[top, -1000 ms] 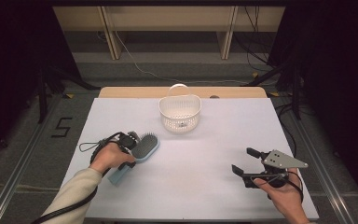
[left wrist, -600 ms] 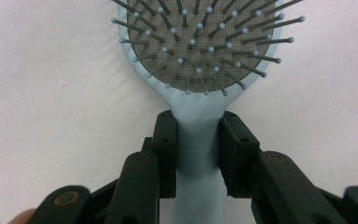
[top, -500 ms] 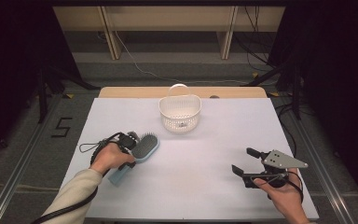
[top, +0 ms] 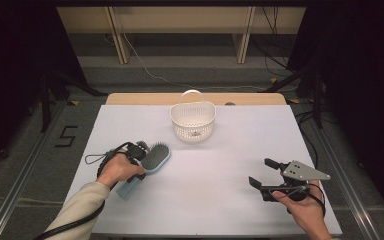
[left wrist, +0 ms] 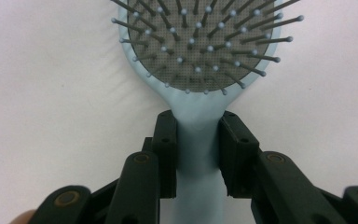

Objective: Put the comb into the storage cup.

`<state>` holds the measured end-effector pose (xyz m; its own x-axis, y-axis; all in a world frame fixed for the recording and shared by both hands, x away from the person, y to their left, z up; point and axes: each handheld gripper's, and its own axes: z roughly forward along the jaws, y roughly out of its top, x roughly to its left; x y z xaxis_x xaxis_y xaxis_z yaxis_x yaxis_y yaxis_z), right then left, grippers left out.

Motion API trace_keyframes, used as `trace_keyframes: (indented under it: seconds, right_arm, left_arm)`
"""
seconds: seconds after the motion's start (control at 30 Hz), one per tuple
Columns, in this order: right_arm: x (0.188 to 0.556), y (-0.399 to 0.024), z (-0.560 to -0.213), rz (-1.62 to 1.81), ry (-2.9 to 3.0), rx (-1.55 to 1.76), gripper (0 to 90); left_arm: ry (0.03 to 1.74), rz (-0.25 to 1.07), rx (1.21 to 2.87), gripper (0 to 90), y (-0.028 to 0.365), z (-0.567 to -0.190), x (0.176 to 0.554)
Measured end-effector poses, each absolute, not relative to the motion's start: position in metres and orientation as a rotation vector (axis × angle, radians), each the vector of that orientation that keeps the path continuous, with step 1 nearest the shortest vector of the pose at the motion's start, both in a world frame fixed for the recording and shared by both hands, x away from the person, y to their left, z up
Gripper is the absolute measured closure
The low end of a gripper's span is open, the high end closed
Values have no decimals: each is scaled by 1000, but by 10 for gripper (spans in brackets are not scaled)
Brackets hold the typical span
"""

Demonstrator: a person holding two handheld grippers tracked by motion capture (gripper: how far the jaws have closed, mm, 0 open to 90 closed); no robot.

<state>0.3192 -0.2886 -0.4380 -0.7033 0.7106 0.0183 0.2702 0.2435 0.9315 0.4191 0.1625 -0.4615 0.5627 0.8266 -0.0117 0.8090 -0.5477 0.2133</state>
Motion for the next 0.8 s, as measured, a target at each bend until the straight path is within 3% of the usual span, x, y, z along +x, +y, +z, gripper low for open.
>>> trace_keyframes:
  seconds: [0.8]
  right_arm:
    - [319, -290, -438, 1457, 2111, 901, 158]
  left_arm:
    - [1370, 184, 2536, 698, 167, -454, 412]
